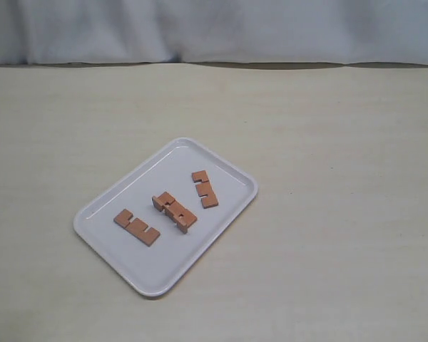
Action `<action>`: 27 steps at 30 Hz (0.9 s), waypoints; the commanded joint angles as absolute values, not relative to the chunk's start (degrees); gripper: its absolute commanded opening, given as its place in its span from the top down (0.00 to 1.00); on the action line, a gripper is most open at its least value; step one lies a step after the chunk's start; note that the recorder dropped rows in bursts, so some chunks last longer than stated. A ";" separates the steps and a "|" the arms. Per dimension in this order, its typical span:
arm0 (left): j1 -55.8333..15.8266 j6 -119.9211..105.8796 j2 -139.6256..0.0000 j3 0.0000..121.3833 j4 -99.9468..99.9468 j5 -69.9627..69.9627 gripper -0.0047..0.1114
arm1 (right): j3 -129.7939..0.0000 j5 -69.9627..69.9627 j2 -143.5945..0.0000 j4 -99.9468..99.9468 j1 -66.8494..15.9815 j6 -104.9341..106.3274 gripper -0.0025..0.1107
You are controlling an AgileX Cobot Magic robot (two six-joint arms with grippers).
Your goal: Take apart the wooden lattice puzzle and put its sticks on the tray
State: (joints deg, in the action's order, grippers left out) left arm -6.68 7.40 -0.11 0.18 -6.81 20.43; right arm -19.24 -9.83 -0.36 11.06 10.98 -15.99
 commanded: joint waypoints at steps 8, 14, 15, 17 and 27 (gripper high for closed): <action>-6.66 7.53 0.00 0.00 -6.89 19.99 0.96 | -16.94 -15.67 0.00 11.15 11.15 -16.25 0.94; -6.66 7.53 0.00 0.00 -6.89 19.99 0.96 | -12.09 -11.85 0.00 9.16 11.15 -16.35 0.94; -6.66 7.53 0.00 0.00 -6.89 19.99 0.96 | -11.05 -10.69 0.00 8.58 11.15 -16.35 0.94; -6.66 7.53 0.00 0.00 -6.89 19.99 0.96 | -8.88 -9.04 0.00 6.74 11.15 -16.35 0.94; -6.66 7.53 0.00 0.00 -6.89 19.99 0.96 | 0.00 -8.60 0.00 7.64 11.15 -14.14 0.94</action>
State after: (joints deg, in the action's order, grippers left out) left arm -6.68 7.29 -0.11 0.18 -6.81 20.43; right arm -0.48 -6.25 -0.22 6.17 10.98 -15.39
